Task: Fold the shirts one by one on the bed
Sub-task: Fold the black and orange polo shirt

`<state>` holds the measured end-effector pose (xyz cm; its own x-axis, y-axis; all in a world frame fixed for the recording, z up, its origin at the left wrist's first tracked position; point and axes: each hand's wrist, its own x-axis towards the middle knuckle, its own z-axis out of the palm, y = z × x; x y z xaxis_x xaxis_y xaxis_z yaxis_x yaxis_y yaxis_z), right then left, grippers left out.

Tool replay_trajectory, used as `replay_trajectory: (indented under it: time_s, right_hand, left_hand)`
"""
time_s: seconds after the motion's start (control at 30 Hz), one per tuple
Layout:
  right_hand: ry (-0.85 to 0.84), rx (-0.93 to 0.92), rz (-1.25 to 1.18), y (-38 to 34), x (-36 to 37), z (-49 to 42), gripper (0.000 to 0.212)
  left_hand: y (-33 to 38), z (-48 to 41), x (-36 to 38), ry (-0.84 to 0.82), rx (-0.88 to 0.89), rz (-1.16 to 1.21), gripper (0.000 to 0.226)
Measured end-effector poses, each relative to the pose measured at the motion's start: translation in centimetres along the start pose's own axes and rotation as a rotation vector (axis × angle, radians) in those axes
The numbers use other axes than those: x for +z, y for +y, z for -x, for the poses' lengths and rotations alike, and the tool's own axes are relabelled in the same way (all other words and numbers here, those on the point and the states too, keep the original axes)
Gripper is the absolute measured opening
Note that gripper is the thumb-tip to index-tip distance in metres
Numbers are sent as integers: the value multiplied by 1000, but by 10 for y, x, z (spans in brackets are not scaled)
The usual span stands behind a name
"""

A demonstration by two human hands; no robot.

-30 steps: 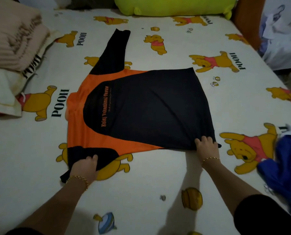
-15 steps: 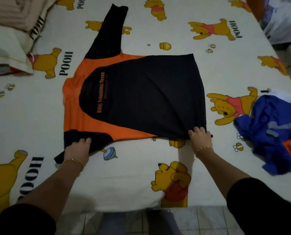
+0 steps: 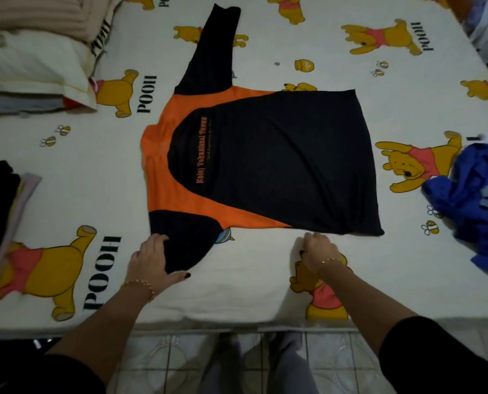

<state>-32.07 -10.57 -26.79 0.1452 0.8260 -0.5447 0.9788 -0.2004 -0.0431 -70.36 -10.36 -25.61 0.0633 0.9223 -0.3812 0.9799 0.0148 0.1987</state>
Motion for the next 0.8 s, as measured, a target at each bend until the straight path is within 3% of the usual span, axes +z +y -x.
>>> replay_trajectory:
  time_s: [0.1,0.17,0.33,0.47,0.67,0.8]
  right_hand:
    - [-50,-78,-140,-54,10,1,26]
    - [-83,-106,-307,-91,19,5,27]
    - [-258,-15,-723,-170,32,18,39]
    - [-393,172,-1170,-206,29,16,31]
    - [-409,185,-1590,-223,4,27,11]
    - [-288,178,-1833,-224,-15,40,3]
  left_hand:
    - [-16,1,1,-85,-139,-6,118]
    - [-22,2,6,-136,-195,38,112]
    - [-25,1,14,31,-66,227,40]
    - [-15,2,2,158,64,240,21]
    - [-13,26,-24,293,113,218,19]
    - [-15,38,-32,241,56,287,39]
